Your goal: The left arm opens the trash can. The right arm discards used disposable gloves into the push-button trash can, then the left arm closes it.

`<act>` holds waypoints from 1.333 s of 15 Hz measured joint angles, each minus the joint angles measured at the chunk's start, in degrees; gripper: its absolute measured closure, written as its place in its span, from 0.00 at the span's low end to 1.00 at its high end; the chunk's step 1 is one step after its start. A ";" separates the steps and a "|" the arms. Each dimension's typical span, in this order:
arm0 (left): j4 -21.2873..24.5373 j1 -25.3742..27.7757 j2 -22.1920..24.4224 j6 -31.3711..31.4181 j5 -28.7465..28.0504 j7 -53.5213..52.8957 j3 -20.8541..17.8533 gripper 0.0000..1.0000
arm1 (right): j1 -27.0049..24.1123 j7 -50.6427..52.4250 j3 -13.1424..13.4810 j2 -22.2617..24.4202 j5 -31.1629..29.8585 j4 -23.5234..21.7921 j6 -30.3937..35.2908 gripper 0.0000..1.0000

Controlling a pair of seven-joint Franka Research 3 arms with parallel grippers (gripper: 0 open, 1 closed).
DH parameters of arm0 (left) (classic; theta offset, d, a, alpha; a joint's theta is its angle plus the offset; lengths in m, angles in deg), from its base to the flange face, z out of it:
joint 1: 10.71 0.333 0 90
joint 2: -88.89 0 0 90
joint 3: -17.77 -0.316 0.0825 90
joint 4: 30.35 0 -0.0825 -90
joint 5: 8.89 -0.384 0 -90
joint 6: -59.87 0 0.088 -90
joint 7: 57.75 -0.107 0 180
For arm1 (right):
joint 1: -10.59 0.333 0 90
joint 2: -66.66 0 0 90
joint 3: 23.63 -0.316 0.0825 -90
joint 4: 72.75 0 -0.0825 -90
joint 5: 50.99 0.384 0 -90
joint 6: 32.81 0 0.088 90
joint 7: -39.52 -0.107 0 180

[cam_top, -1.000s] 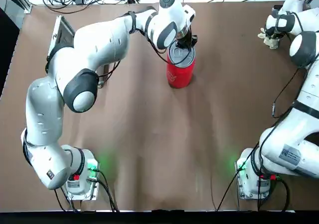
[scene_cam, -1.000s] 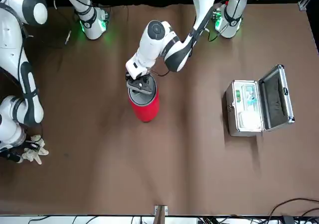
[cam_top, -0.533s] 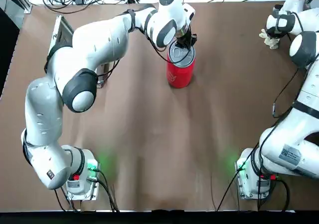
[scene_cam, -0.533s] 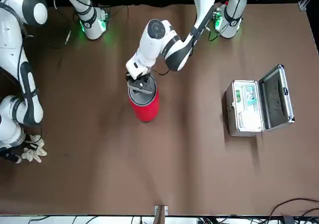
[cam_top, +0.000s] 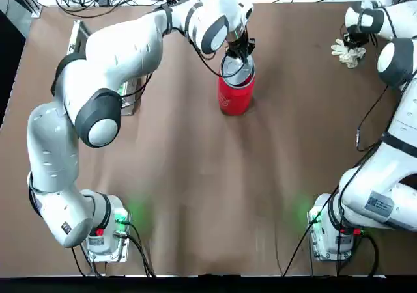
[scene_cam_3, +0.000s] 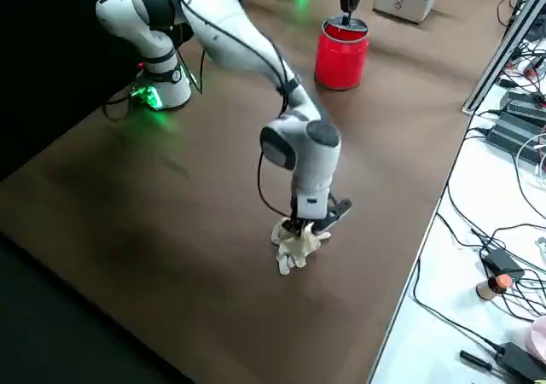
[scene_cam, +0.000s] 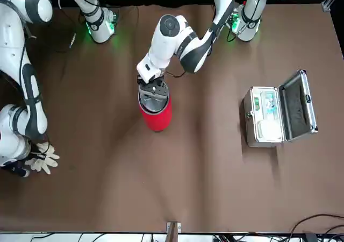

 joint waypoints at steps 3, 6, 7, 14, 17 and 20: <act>-0.04 1.17 1.81 -3.59 -0.01 0.09 -0.17 0.56 | 1.22 -0.64 -1.48 5.37 0.01 0.19 9.05 0.95; -0.09 2.84 3.55 -4.76 -0.06 0.09 -0.24 0.29 | 1.23 -0.74 -2.24 8.42 0.64 0.19 13.44 0.95; -0.13 3.58 4.22 -5.25 -0.07 0.09 -0.27 0.20 | 1.24 -0.75 -2.49 9.24 0.99 0.18 14.72 0.95; -0.34 11.59 12.01 -23.33 -0.54 -0.99 -0.38 0.00 | 3.12 -0.95 -4.29 14.86 3.43 0.20 25.29 0.95; -0.33 16.51 14.95 -31.70 -0.64 -6.98 -0.34 0.00 | 3.51 -0.97 -7.42 18.27 6.82 0.20 32.78 0.95; -0.33 22.58 17.17 -38.18 -0.65 -16.16 -0.17 0.00 | 3.69 -1.10 -12.10 21.49 10.42 0.17 40.67 0.95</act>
